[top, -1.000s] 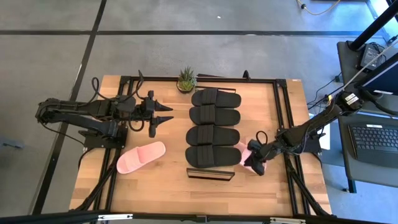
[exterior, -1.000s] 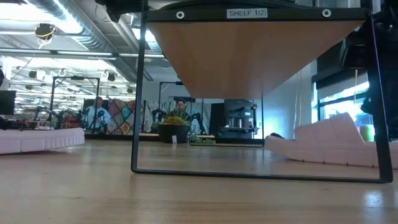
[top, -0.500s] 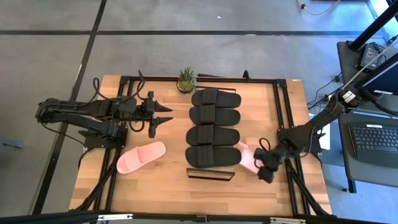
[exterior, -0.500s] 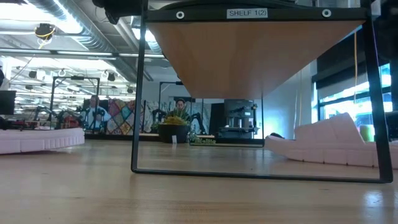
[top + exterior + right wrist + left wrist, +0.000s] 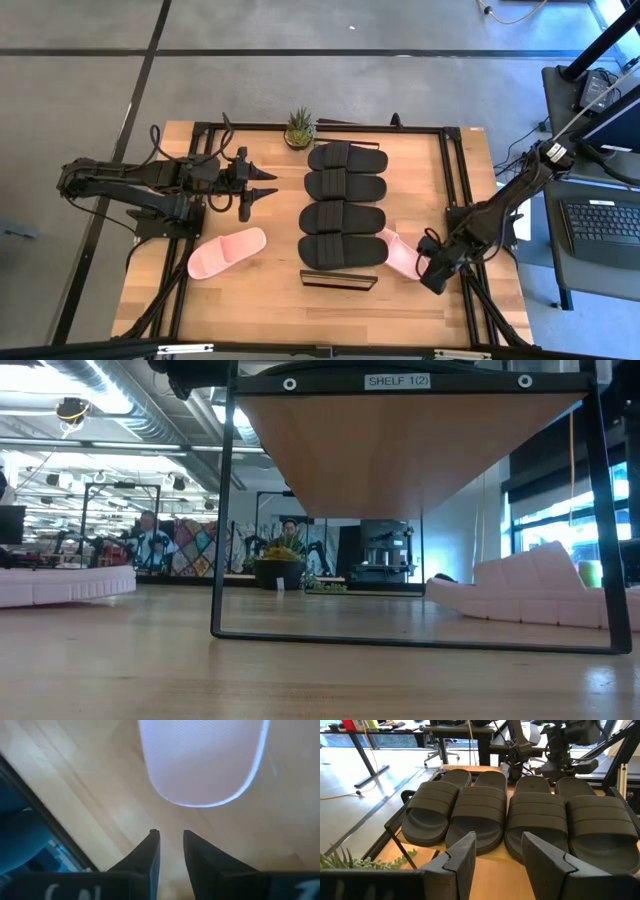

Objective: Pick and place slides into the shelf
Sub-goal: Put the right pink slipper under the shelf

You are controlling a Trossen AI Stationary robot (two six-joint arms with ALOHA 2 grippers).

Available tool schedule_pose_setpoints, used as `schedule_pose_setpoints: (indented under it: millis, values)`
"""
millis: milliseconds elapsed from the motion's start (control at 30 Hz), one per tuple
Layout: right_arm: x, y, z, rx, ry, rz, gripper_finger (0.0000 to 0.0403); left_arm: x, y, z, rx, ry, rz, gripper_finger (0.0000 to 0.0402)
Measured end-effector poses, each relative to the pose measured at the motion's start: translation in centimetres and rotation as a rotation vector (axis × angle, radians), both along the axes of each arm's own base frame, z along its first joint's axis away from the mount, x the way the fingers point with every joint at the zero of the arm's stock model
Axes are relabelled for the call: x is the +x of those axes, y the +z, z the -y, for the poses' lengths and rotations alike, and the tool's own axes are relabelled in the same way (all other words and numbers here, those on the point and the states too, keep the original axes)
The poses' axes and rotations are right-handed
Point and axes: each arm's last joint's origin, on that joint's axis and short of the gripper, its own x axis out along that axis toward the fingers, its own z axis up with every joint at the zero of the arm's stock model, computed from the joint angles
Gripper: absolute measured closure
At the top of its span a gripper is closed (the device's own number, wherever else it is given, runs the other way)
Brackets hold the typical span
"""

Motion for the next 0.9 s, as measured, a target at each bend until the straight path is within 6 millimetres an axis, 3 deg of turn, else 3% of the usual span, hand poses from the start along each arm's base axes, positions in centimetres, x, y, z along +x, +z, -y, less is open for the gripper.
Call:
schedule_pose_setpoints:
  millis: [500, 900]
  values:
    - [0.6, -2.8, -0.2, -0.087, -0.008, -0.08, 0.0316, 0.0, 0.0, 0.0, 0.0, 0.0, -0.003, 0.0253]
    - [2.7, -2.9, 2.4, -0.272, -0.21, 0.061, 0.0316, 0.0, 0.0, 0.0, 0.0, 0.0, -0.004, 0.0253]
